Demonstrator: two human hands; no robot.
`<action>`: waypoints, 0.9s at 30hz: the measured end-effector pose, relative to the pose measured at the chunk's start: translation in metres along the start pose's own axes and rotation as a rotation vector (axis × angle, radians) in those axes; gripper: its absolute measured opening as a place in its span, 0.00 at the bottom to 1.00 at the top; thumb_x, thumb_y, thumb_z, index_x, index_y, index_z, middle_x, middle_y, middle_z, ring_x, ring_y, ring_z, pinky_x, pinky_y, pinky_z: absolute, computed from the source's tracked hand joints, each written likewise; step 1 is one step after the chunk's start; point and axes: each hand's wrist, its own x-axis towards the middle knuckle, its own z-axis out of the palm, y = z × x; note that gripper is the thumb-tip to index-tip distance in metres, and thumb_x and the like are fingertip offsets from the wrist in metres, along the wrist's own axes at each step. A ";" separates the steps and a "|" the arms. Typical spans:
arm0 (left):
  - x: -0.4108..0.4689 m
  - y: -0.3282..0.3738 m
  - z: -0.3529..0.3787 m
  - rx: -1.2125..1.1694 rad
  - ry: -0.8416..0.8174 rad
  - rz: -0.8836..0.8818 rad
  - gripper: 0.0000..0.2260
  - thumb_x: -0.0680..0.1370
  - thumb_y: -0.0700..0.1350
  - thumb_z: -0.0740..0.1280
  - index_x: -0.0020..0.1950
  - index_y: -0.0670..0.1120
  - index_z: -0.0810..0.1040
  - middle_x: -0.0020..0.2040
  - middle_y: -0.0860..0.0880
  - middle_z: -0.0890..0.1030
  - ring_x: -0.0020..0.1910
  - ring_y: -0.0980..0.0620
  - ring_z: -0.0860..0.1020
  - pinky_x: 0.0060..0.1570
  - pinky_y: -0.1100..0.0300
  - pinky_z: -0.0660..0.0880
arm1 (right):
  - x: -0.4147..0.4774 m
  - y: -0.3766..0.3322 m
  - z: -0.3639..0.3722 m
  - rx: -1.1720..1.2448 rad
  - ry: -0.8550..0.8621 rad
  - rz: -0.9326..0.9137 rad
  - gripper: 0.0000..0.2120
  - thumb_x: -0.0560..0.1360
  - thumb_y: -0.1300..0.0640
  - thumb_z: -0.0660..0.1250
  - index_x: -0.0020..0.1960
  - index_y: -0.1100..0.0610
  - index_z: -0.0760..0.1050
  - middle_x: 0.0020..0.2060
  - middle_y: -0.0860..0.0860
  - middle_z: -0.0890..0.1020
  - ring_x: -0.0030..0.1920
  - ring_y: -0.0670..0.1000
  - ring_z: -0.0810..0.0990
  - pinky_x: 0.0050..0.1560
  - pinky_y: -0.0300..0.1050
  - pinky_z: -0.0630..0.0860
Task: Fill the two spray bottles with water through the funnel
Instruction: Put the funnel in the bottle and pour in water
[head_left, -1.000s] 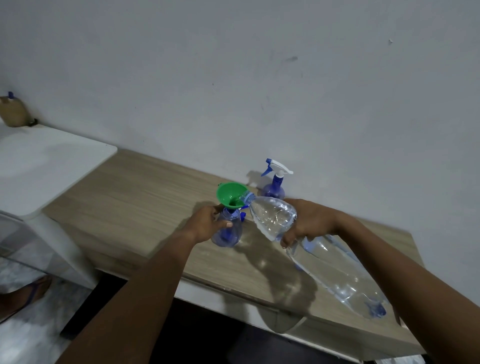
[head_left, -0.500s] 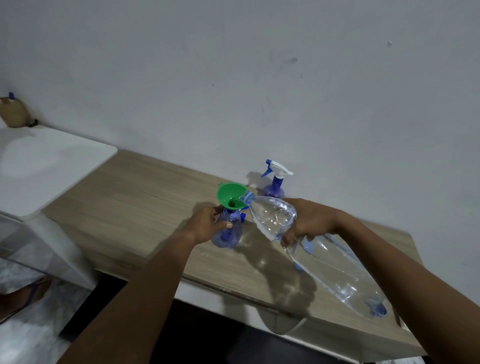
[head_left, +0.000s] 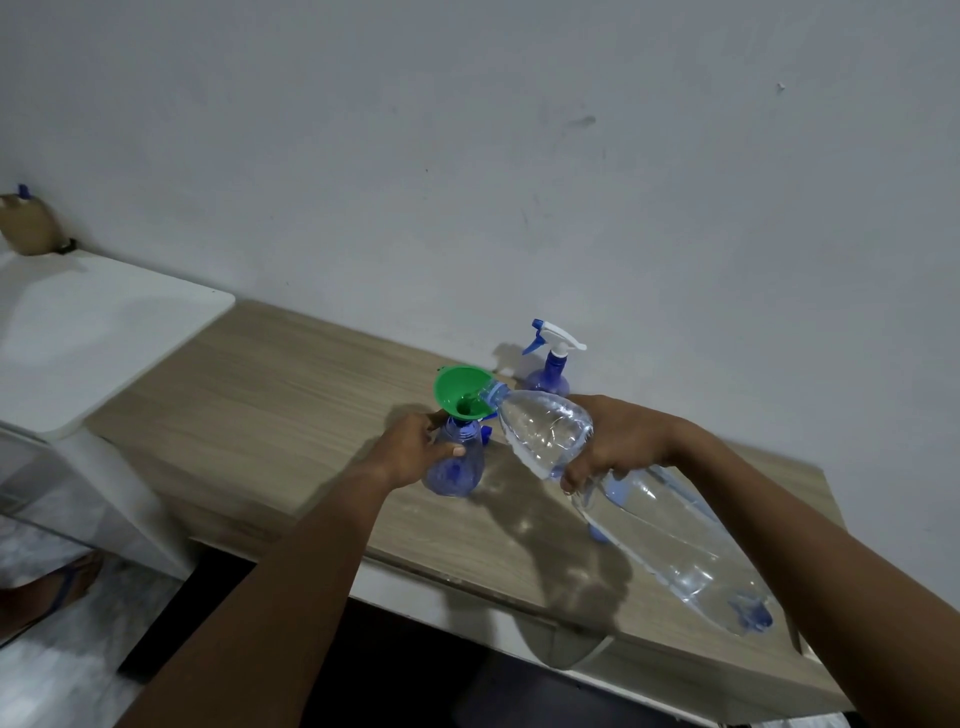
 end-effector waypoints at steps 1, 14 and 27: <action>-0.001 0.001 0.000 0.002 0.002 -0.001 0.30 0.64 0.61 0.75 0.65 0.54 0.80 0.57 0.54 0.85 0.59 0.51 0.81 0.63 0.45 0.76 | 0.000 0.000 0.000 -0.001 0.000 -0.001 0.27 0.65 0.57 0.80 0.61 0.49 0.75 0.48 0.55 0.86 0.38 0.47 0.83 0.32 0.43 0.78; -0.009 0.012 -0.002 -0.004 0.014 0.005 0.27 0.65 0.59 0.74 0.64 0.54 0.81 0.54 0.53 0.86 0.57 0.50 0.82 0.62 0.44 0.76 | 0.007 0.021 0.015 0.251 0.421 -0.113 0.30 0.57 0.54 0.82 0.55 0.43 0.74 0.46 0.44 0.83 0.44 0.49 0.83 0.48 0.55 0.83; -0.013 0.021 -0.002 -0.037 0.011 0.024 0.20 0.72 0.49 0.76 0.63 0.48 0.81 0.55 0.53 0.85 0.56 0.52 0.82 0.61 0.44 0.77 | 0.038 0.039 0.062 0.690 1.172 0.005 0.41 0.63 0.54 0.84 0.69 0.48 0.66 0.49 0.31 0.79 0.51 0.35 0.80 0.55 0.45 0.81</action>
